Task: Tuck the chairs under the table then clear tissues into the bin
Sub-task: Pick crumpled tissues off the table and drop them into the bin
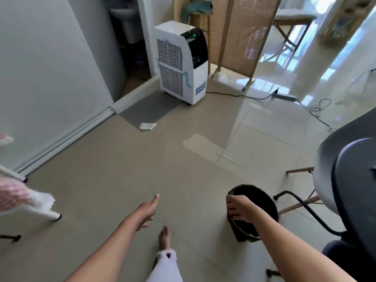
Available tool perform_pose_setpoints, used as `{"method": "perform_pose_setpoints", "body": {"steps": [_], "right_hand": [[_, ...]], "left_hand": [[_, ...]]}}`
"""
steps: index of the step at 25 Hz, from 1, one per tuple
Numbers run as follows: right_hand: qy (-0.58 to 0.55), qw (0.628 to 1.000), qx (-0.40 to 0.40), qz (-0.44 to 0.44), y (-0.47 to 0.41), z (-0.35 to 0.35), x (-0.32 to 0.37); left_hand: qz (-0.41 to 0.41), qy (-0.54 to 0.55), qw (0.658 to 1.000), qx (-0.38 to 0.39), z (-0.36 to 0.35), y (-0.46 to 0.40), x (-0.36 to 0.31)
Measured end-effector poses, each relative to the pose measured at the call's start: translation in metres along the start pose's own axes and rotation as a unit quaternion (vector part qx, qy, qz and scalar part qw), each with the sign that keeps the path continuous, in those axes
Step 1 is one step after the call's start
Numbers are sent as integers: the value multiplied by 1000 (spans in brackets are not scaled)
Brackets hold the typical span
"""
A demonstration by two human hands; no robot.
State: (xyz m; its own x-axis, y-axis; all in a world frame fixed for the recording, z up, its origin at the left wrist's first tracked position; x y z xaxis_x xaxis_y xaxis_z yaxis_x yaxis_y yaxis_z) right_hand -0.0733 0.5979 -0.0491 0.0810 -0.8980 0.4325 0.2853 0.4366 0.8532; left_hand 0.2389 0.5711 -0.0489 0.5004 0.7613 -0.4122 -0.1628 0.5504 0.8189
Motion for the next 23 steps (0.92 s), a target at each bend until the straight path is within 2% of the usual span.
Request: {"method": "perform_pose_setpoints", "body": {"steps": [5, 10, 16, 23], "right_hand": [[-82, 995, -51, -12, -59, 18, 107], [-193, 974, -106, -46, -97, 58, 161], [-321, 926, -173, -94, -149, 121, 192], [-488, 837, -218, -116, -187, 207, 211]], "left_hand": [[-34, -62, 996, 46, 35, -93, -151], [-88, -152, 981, 88, 26, -150, -299], [-138, -278, 937, 161, -44, -189, -440], [-205, -397, 866, 225, -154, -206, -588]]}}
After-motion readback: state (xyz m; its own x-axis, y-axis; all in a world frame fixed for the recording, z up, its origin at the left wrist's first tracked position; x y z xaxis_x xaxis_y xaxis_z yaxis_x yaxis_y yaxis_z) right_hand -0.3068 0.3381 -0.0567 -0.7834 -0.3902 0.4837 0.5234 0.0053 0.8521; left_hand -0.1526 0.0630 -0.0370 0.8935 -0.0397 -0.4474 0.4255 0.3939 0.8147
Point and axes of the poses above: each hand's wrist, its own y-axis away from the middle knuckle, its own z-axis out of the back of the hand, x = y × z, the point moved 3 cm from there along -y, towards the middle knuckle, and after that the axes turned 5 degrees about -x, right-handed, at the moved point
